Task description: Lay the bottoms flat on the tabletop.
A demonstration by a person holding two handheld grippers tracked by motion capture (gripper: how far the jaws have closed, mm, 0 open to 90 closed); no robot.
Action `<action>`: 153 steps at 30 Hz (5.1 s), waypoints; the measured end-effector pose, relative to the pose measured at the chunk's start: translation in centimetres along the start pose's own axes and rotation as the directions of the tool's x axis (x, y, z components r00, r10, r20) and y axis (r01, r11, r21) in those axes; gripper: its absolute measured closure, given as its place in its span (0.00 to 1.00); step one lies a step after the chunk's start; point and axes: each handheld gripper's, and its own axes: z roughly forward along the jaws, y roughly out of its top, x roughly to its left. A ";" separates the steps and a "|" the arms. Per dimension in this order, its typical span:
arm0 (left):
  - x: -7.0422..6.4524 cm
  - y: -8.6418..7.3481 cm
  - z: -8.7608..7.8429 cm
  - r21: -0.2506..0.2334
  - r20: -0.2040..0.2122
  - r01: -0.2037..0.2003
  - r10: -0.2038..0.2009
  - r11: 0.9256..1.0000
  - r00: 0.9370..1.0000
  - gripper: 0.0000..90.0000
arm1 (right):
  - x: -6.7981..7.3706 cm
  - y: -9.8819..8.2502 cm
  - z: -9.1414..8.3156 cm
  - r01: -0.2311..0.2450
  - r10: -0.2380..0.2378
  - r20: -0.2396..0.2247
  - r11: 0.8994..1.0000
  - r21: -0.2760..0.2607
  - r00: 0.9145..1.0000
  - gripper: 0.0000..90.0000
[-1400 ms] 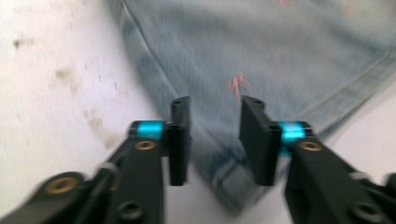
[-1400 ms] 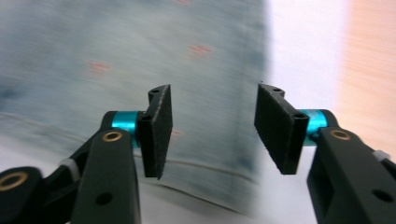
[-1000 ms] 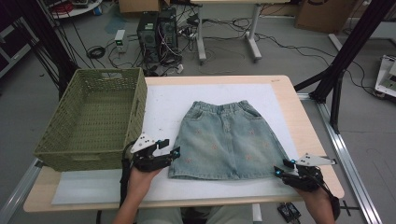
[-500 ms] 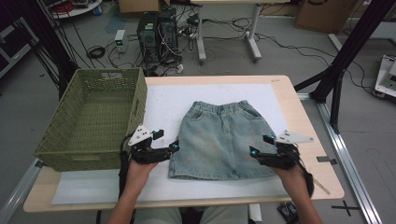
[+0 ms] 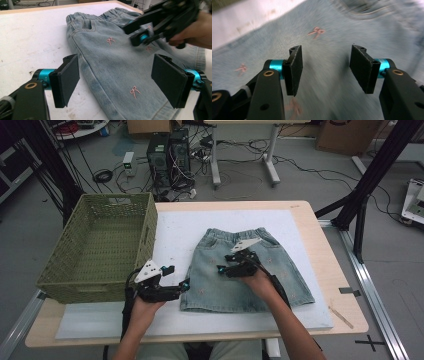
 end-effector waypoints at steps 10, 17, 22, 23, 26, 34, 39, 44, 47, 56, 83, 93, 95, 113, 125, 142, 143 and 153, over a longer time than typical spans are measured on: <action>0.3 -0.2 -0.5 -0.006 0.006 0.005 -0.005 1.000 1.000 0.25 | 0.8 1.0 2.4 0.071 -0.068 -0.046 0.996 0.062 0.997 0.45; 0.2 -0.5 -0.2 0.000 0.013 0.002 -0.002 1.000 1.000 0.25 | -0.7 2.5 2.7 -0.009 0.009 0.025 1.000 0.005 1.000 0.35; 0.4 -0.4 -0.3 -0.002 0.012 0.004 -0.004 1.000 1.000 0.25 | -1.1 2.2 4.9 -0.012 0.010 0.033 0.998 0.059 0.999 0.31; 0.5 -0.4 -0.3 -0.001 0.012 0.003 -0.003 1.000 1.000 0.25 | -1.1 2.3 4.9 -0.012 0.011 0.029 0.998 0.066 1.000 0.31; 0.5 -0.6 -0.3 0.002 0.014 0.005 -0.005 1.000 1.000 0.25 | -1.8 3.4 4.3 0.007 -0.006 -0.005 0.996 0.087 1.000 0.31; 0.3 -0.9 -0.3 0.009 0.025 -0.004 0.004 1.000 1.000 0.25 | -5.2 6.5 5.0 -0.075 0.079 0.085 0.996 -0.052 0.993 0.30; 0.3 -1.0 -0.4 0.009 0.024 -0.003 0.003 1.000 1.000 0.25 | -5.3 6.5 7.9 -0.071 0.067 0.108 0.997 0.036 0.992 0.31; 0.2 -1.0 -0.7 0.002 0.019 0.000 0.000 1.000 1.000 0.25 | -4.3 7.5 9.4 0.014 -0.037 0.185 0.992 0.126 0.982 0.30; 0.1 -1.0 -0.7 0.004 0.020 -0.006 0.006 1.000 1.000 0.25 | -4.5 7.5 8.4 -0.042 0.027 0.166 0.995 0.091 0.986 0.31; 0.1 -1.0 -0.9 -0.012 0.022 -0.002 0.002 1.000 1.000 0.25 | -8.8 4.4 0.0 -0.212 0.218 0.229 0.976 -0.051 0.949 0.36; 0.0 -1.3 -0.8 -0.023 0.028 0.010 -0.009 1.000 1.000 0.26 | -11.9 -3.6 -2.9 -0.324 0.284 0.423 0.946 0.025 0.861 0.57; 0.1 -1.2 -0.8 -0.028 0.025 0.014 -0.013 1.000 1.000 0.26 | -10.9 -2.7 -4.8 -0.304 0.305 0.321 0.951 -0.055 0.897 0.48; 0.1 -1.2 -0.7 -0.025 0.026 0.013 -0.012 1.000 1.000 0.26 | -9.6 -2.3 -4.0 -0.255 0.250 0.297 0.967 -0.022 0.922 0.49; -0.4 -1.4 -1.4 -0.042 -0.004 0.007 -0.007 0.999 1.000 0.30 | -11.8 -7.0 -6.6 -0.344 0.314 0.431 0.939 -0.010 0.846 0.65; -0.8 -1.4 -0.8 -0.045 0.019 0.017 -0.016 0.999 1.000 0.33 | -11.1 -8.7 -9.2 -0.334 0.287 0.455 0.942 0.025 0.843 0.75; -2.7 -1.9 2.9 0.140 0.020 -0.028 0.025 0.990 0.999 0.65 | -8.9 -10.5 -13.2 -0.324 0.360 0.371 0.933 -0.156 0.856 0.58; -2.8 -2.1 3.1 0.167 0.017 -0.030 0.028 0.985 0.999 0.65 | -8.7 -10.6 -13.3 -0.324 0.360 0.367 0.933 -0.158 0.857 0.58; -3.3 -3.2 3.2 0.296 0.014 -0.083 0.082 0.952 0.997 0.73 | -8.4 -10.4 -13.4 -0.312 0.350 0.357 0.936 -0.162 0.866 0.58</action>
